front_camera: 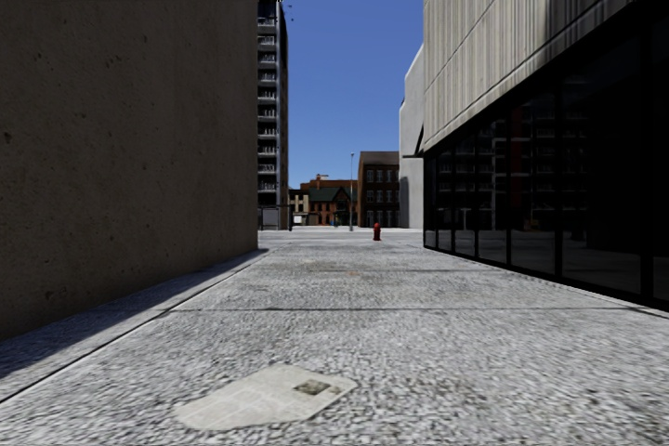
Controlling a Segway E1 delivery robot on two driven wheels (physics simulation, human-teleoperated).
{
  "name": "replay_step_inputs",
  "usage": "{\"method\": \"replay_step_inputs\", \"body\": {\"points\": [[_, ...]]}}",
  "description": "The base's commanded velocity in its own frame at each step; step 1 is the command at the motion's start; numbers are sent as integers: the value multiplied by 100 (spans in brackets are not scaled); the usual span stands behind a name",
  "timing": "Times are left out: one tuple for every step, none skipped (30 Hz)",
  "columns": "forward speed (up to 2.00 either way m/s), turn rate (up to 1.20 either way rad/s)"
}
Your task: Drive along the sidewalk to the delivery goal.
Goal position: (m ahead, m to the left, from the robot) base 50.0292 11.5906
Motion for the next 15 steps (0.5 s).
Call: {"method": "replay_step_inputs", "body": {"points": [[200, -32], [200, -32], [200, -32], [200, -32], [200, -32], [200, -32], [200, -32], [200, -25], [200, 0], [200, 0], [200, 0], [200, 0], [200, 0], [200, 0], [200, 0]]}}
